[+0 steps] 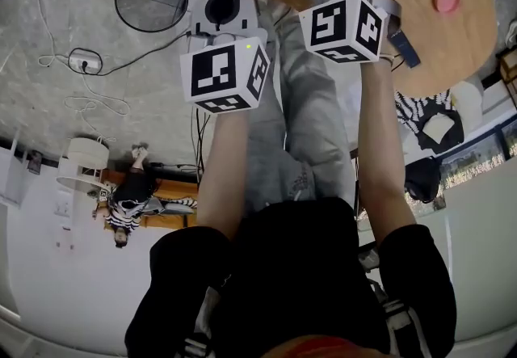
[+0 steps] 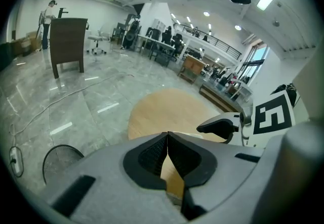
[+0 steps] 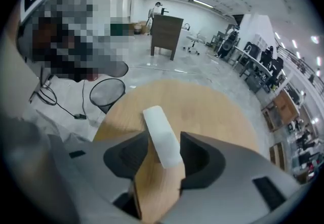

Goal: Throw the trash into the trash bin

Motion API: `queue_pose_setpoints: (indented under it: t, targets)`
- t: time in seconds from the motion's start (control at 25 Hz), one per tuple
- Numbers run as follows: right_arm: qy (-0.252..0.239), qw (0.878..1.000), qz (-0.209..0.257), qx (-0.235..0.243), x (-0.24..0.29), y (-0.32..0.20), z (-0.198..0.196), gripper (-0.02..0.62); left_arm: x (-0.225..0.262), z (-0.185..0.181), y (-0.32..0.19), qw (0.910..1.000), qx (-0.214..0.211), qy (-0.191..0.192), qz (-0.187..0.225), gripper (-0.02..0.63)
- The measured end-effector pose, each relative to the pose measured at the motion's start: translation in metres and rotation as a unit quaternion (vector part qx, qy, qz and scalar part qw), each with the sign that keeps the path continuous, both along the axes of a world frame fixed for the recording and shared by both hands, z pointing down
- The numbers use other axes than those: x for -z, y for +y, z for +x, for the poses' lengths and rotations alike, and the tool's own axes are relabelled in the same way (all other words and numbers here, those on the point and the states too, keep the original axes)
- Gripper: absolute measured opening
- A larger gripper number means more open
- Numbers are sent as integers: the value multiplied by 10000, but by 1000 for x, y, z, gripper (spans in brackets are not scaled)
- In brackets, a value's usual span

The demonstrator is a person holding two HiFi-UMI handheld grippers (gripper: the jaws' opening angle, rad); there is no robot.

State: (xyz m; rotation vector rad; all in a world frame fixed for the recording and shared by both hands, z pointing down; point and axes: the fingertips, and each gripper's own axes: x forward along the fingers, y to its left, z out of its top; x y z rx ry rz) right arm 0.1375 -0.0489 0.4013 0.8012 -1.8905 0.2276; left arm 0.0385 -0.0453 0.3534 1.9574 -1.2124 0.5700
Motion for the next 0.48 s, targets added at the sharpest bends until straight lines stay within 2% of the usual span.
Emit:
queue_pose_setpoints:
  t: [0.2,0.48]
  targets:
    - [291,9987,-64,417,-16,0,-7,179,-8,-9,5,10000,63,2,-68,9]
    - [519,9980,205,311,-21,-12,-5,167,-12,-19,13,9999,87,29,-131,9]
